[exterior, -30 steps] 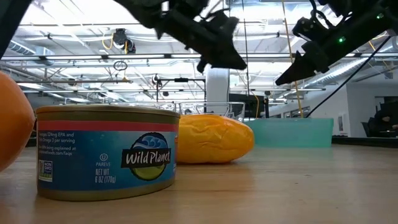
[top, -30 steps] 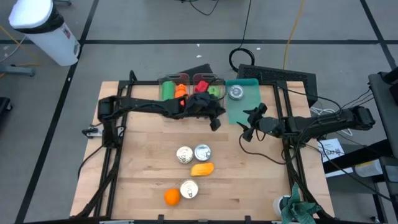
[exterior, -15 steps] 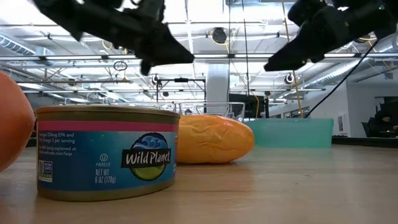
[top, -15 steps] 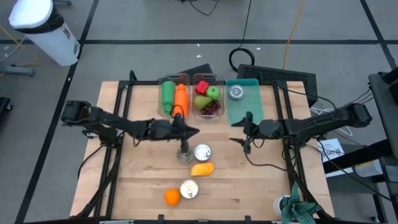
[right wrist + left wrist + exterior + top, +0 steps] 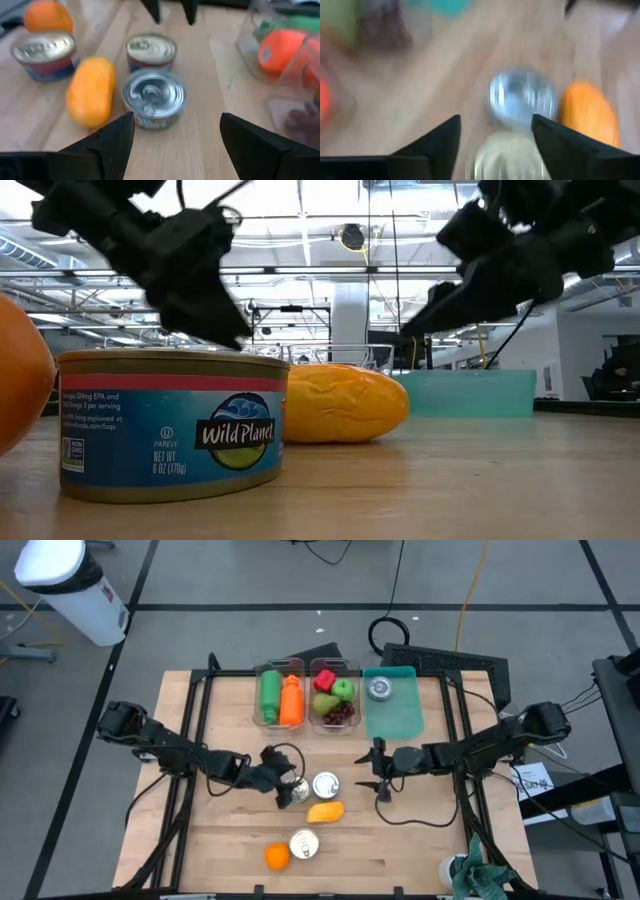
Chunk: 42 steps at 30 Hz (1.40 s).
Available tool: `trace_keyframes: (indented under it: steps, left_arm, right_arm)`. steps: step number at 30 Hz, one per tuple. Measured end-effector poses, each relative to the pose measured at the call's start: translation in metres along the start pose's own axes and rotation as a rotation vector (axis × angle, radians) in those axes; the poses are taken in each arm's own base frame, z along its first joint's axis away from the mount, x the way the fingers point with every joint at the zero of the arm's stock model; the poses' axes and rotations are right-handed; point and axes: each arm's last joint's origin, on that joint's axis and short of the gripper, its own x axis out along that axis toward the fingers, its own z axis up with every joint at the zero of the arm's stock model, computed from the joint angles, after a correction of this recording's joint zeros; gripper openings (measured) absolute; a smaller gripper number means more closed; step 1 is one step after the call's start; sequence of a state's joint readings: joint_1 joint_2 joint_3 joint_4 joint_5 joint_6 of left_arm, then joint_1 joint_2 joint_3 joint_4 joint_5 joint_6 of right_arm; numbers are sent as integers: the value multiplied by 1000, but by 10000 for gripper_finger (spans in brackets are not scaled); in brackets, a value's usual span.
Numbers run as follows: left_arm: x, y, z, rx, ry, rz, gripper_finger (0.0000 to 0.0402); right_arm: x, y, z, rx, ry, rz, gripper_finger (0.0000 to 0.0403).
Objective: Pick & Place Food Item
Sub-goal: Put the green tuna can into the green bin
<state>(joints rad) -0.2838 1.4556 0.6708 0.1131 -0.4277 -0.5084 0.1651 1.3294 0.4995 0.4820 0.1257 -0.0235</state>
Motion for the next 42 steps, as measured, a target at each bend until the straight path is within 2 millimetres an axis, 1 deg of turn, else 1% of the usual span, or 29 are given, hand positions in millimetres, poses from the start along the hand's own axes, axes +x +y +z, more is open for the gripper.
trace_keyframes:
  steps: [3,5,9,12,15,18,24,28,32,37,42]
  left_arm:
    - [-2,0,-11,-52,97,6,296]
    - [-3,0,-11,-66,88,30,314]
    - [1,2,2,-88,-17,17,329]
    - [8,6,10,-95,-25,-18,329]
    - [20,12,12,-93,11,-20,324]
    - [36,14,12,-70,47,-46,317]
    - [71,5,5,42,136,-86,315]
    - [85,0,2,57,169,-90,326]
    - [91,0,-5,57,216,-121,338]
    - [89,1,-10,66,276,-97,342]
    - [85,-1,-10,97,297,-148,342]
  right_arm:
    - [8,0,-10,0,55,-5,277]
    - [14,0,-17,-4,85,-4,277]
    - [26,2,-26,-13,94,21,277]
    - [33,4,-31,-4,74,76,277]
    - [38,3,-35,14,70,87,277]
    - [42,1,-39,19,77,80,276]
    - [48,0,-47,58,90,97,276]
    - [49,-3,-49,125,102,83,279]
    - [49,-5,-51,160,118,75,298]
    - [49,-5,-54,154,146,72,330]
    - [48,-3,-57,149,187,78,340]
